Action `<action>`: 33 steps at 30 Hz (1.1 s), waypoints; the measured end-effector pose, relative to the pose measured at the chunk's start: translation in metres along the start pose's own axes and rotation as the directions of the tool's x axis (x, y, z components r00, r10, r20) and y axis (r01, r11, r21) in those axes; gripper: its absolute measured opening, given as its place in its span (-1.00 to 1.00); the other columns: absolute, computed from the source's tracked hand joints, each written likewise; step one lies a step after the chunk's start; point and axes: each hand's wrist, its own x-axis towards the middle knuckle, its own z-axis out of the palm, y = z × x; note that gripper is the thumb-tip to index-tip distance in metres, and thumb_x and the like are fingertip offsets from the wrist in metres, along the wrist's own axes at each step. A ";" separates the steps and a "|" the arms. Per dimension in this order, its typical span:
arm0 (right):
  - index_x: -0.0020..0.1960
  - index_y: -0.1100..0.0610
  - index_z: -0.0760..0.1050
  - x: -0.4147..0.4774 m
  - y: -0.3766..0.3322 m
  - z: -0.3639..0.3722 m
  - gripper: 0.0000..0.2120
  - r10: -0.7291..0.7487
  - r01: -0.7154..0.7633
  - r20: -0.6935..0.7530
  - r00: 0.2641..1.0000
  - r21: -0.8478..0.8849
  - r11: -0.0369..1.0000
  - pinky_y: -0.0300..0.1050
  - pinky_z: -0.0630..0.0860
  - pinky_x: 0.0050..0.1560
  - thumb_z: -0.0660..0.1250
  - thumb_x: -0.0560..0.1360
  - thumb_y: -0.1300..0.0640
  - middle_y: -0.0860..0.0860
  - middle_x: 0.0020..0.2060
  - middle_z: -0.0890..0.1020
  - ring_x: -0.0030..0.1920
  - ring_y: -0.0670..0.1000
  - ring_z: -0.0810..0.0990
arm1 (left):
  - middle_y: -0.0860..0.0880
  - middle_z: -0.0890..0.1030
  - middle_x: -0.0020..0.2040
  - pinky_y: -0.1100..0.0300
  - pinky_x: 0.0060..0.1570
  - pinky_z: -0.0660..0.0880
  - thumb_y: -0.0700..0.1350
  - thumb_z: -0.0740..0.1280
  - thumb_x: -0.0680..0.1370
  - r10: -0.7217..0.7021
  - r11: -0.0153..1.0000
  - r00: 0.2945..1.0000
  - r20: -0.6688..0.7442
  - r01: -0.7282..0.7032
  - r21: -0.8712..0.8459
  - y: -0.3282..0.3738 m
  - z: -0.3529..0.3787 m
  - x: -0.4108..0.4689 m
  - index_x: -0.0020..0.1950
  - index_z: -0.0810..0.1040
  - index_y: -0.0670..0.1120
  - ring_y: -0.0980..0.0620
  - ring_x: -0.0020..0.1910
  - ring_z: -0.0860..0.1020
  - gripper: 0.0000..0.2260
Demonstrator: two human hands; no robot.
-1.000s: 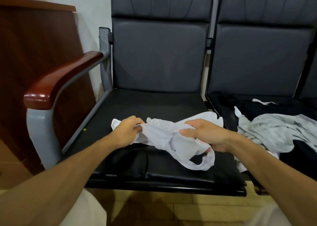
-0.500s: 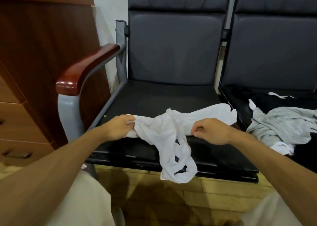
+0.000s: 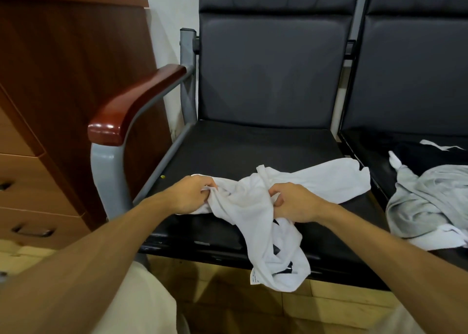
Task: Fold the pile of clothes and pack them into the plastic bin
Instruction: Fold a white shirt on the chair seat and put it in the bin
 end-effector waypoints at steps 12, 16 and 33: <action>-0.15 0.20 0.59 -0.069 0.003 -0.042 -0.91 0.090 -0.228 0.529 0.844 0.202 0.953 -0.27 0.48 -0.37 0.42 0.50 0.19 0.00 -0.36 0.62 -0.40 -0.08 0.55 | -0.05 0.58 0.11 0.11 0.11 0.47 -0.26 0.16 0.62 -0.001 0.999 0.999 -0.049 -0.001 -0.037 0.011 -0.003 -0.004 0.04 0.53 0.00 0.01 0.05 0.52 -0.78; -0.12 0.23 0.58 -0.060 0.009 -0.038 -0.85 0.225 -0.265 0.255 0.940 0.135 0.955 -0.23 0.55 -0.30 0.32 0.56 0.17 0.08 -0.27 0.64 -0.35 -0.02 0.61 | -0.05 0.54 0.22 0.11 0.22 0.44 -0.23 0.20 0.62 -0.042 0.999 0.999 -0.005 0.042 -0.021 0.010 0.000 -0.014 0.24 0.52 -0.05 -0.03 0.17 0.51 -0.76; -0.13 0.19 0.44 -0.003 0.022 -0.015 -0.90 0.381 -0.327 -0.062 0.923 0.396 0.858 -0.09 0.53 -0.18 0.35 0.48 0.31 0.06 -0.20 0.51 -0.14 0.05 0.52 | -0.02 0.58 0.10 0.19 0.07 0.43 -0.10 0.43 0.50 -0.041 0.999 0.998 0.038 0.042 -0.022 -0.010 -0.018 -0.041 0.18 0.55 -0.08 0.01 0.06 0.53 -0.73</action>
